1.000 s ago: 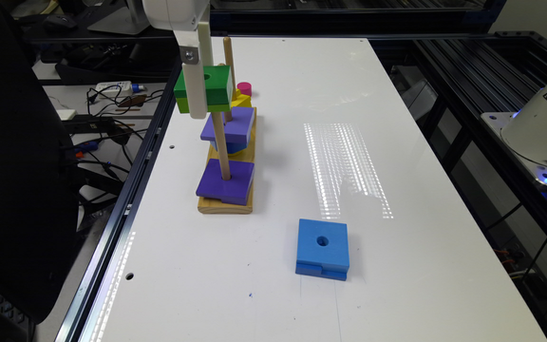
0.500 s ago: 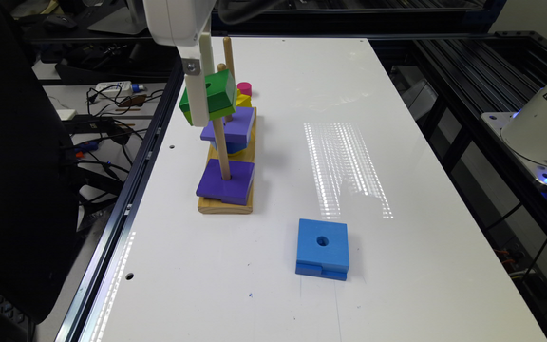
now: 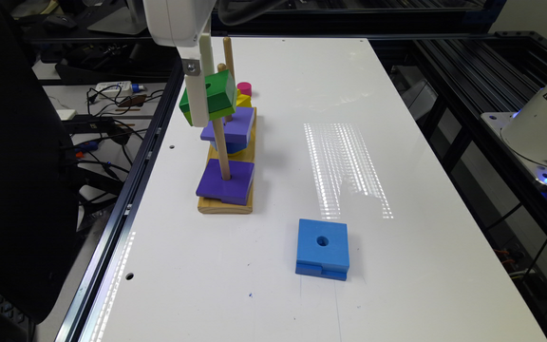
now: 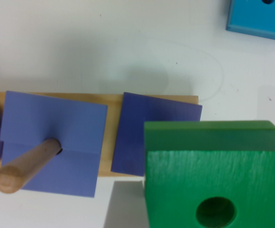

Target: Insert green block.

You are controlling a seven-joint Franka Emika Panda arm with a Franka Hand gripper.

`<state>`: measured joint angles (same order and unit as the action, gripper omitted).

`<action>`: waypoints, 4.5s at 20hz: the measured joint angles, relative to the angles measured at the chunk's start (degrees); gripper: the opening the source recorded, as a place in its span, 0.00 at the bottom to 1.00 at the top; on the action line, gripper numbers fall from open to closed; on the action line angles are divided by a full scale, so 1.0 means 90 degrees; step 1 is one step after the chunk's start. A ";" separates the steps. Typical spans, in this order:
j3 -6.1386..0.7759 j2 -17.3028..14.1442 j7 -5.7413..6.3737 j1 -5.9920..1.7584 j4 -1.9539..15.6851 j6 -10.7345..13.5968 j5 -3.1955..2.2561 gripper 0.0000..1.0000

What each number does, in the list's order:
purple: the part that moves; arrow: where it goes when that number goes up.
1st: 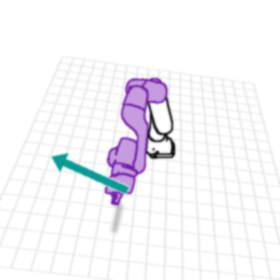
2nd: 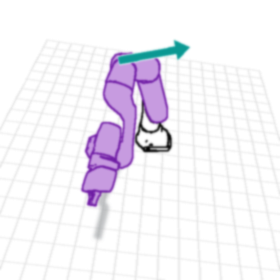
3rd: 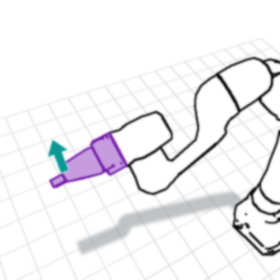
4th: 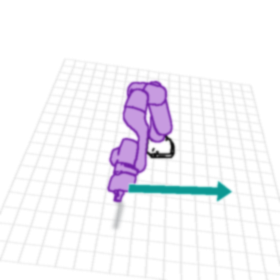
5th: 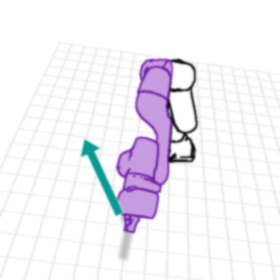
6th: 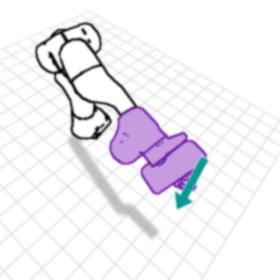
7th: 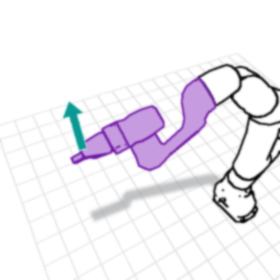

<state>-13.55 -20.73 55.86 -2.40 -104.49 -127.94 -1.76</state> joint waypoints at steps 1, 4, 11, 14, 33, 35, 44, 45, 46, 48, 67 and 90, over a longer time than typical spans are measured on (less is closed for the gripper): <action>0.0000 0.0000 0.0000 0.0000 0.0000 0.0000 0.0000 0.00; -0.0003 0.0000 0.0000 0.0002 0.0000 0.0000 0.0000 0.00; -0.0004 0.0000 0.0000 0.0004 0.0000 0.0000 0.0000 0.00; -0.0005 0.0000 0.0000 0.0004 0.0000 0.0000 0.0000 0.00; -0.0017 0.0000 0.0000 0.0011 -0.0001 0.0003 0.0000 0.00; -0.0017 0.0000 0.0000 0.0011 -0.0001 0.0003 0.0000 0.00; -0.0017 -0.0008 0.0000 0.0012 -0.0018 0.0004 0.0000 0.00; -0.0017 -0.0008 0.0000 0.0012 -0.0019 0.0004 0.0000 0.00; -0.0017 -0.0008 0.0000 0.0013 -0.0019 0.0004 0.0000 0.00; -0.0017 -0.0008 0.0000 0.0013 -0.0019 0.0004 0.0000 0.00; -0.0017 -0.0069 0.0000 0.0016 -0.0030 -0.0004 -0.0003 0.00; -0.0012 -0.0412 0.0004 0.0015 -0.0042 -0.0207 -0.0112 0.00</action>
<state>-13.65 -24.43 55.89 -2.26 -104.87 -129.80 -2.77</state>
